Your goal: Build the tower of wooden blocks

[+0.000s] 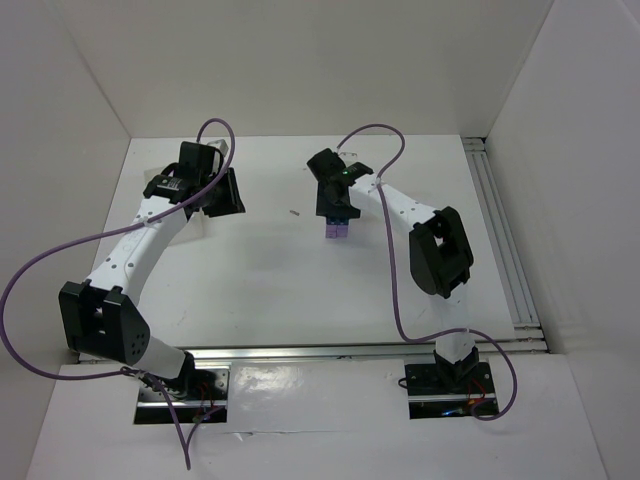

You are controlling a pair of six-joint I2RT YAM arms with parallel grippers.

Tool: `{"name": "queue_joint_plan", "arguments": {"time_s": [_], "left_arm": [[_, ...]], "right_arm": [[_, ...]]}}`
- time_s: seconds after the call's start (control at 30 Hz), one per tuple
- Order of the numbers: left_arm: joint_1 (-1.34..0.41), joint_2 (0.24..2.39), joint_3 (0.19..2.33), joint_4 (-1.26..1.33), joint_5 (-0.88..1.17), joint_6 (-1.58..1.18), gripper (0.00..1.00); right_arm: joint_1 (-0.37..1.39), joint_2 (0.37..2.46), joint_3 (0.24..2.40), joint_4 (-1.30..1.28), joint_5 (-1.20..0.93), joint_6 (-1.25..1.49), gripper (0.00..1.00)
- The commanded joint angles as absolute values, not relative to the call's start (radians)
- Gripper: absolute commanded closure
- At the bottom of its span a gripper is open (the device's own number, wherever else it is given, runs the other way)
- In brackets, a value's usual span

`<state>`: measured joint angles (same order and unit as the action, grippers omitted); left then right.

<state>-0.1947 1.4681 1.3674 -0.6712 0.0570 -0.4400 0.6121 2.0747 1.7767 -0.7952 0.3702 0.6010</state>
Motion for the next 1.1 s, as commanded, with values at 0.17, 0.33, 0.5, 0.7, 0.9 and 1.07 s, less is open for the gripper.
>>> {"name": "queue_joint_plan", "arguments": {"time_s": [0.17,0.33,0.5,0.7,0.9,1.07], "left_arm": [[-0.189,1.462,1.358,-0.641,0.067,-0.414,0.56],[-0.189,1.462,1.358,-0.641,0.067,-0.414,0.56],[-0.189,1.462,1.358,-0.641,0.067,-0.414,0.56],[-0.189,1.462,1.358,-0.641,0.067,-0.414,0.56],[-0.189,1.462,1.358,-0.641,0.067,-0.414,0.56],[-0.189,1.462,1.358,-0.641,0.067,-0.414,0.56]], "right_arm": [[0.623,2.072,1.783,-0.801,0.358,0.575,0.35],[0.623,2.072,1.782,-0.801,0.357,0.575,0.35],[0.623,2.072,1.782,-0.801,0.357,0.575,0.35],[0.623,2.072,1.782,-0.801,0.367,0.575,0.19],[0.623,2.091,1.805,-0.830,0.377,0.575,0.08],[0.623,2.100,1.805,-0.830,0.387,0.557,0.06]]}}
